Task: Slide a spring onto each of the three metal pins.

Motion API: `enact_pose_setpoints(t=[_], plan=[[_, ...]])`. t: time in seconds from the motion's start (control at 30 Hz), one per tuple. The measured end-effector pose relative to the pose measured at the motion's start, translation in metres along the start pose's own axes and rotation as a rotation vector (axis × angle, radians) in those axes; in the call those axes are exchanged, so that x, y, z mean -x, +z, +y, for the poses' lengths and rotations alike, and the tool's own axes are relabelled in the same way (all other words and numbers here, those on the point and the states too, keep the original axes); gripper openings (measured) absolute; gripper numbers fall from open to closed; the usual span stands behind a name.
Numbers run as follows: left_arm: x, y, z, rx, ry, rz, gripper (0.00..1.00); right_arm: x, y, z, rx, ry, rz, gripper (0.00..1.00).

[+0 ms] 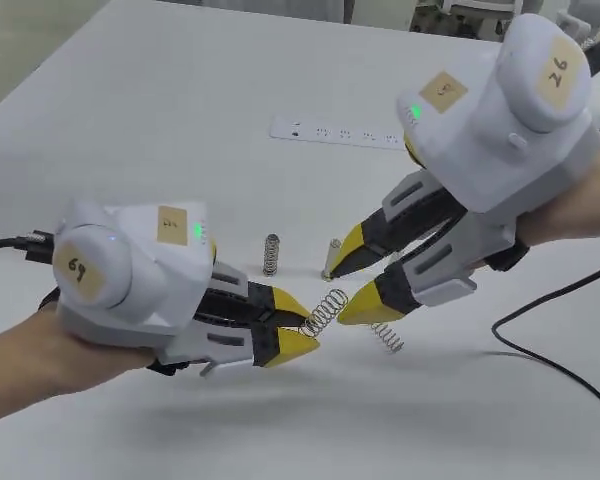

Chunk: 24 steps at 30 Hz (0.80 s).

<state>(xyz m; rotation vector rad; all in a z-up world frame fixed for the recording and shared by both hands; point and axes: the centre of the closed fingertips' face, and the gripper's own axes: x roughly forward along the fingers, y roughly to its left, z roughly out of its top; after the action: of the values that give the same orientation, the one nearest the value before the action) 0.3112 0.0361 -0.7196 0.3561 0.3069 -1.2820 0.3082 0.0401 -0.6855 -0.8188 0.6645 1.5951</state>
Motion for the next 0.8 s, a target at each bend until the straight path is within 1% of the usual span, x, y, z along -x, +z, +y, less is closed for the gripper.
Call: enact_pose_setpoints(t=[0.07,0.2,0.3,0.8], plan=[[0.000,0.000,0.000,-0.001,-0.002,0.001,0.01,0.000,0.000,0.000,0.007,-0.003,0.000,0.31],[0.000,0.000,-0.001,-0.005,-0.004,0.006,0.01,-0.001,-0.001,0.001,0.007,-0.001,0.004,0.29],[0.001,-0.001,-0.001,-0.010,-0.005,0.009,0.01,-0.003,0.000,0.003,0.008,0.006,0.004,0.25],[0.000,0.003,0.001,-0.016,-0.016,0.011,0.01,-0.012,0.001,0.002,0.010,0.021,0.013,0.19]])
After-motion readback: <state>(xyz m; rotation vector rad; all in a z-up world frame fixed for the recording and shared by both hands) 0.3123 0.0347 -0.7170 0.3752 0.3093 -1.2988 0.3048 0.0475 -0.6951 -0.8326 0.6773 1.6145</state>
